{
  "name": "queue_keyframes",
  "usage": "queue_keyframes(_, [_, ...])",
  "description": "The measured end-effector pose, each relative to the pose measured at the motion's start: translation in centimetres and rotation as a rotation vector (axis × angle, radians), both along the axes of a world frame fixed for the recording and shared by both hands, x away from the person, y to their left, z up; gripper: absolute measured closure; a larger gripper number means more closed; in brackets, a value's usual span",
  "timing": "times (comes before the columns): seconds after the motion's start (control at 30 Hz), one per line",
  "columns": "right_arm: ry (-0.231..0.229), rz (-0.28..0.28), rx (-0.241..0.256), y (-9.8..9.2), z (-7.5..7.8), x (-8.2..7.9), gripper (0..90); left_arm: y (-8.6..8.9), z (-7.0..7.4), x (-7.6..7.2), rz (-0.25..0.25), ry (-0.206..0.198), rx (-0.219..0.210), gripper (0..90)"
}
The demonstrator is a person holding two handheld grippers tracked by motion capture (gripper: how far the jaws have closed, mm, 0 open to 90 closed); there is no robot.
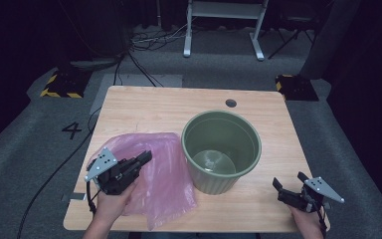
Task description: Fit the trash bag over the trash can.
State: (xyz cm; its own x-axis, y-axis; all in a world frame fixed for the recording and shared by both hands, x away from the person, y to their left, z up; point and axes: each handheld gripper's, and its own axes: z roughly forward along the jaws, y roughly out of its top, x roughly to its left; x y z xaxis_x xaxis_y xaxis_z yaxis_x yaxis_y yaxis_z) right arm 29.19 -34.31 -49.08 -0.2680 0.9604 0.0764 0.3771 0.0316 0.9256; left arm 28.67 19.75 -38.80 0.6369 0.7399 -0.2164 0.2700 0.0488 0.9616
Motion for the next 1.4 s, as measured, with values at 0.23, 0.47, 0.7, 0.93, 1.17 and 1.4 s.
queue_keyframes(0.23, [0.0,-0.003,0.001,-0.1,0.0,0.0,0.0,-0.6,1.0,-0.2,0.053,-0.066,0.091,89.5])
queue_keyframes(0.47, [-0.001,-0.008,0.003,-0.3,0.0,0.0,0.0,-1.2,2.7,-0.3,0.118,-0.135,0.16,89.5])
queue_keyframes(0.7, [0.001,-0.006,0.005,-0.3,0.0,0.0,0.0,-1.2,4.4,0.1,0.037,-0.208,0.223,89.5])
queue_keyframes(0.93, [-0.001,-0.012,0.006,-0.4,0.0,0.0,0.0,-0.1,6.1,1.4,-0.065,-0.19,0.217,89.5])
queue_keyframes(1.17, [0.003,-0.012,0.009,-0.3,-0.1,0.0,0.0,0.9,7.6,2.2,-0.063,-0.176,0.185,89.5])
queue_keyframes(1.4, [0.004,-0.017,0.013,-0.5,-0.1,0.0,0.0,1.7,10.4,2.8,-0.033,-0.193,0.16,89.4])
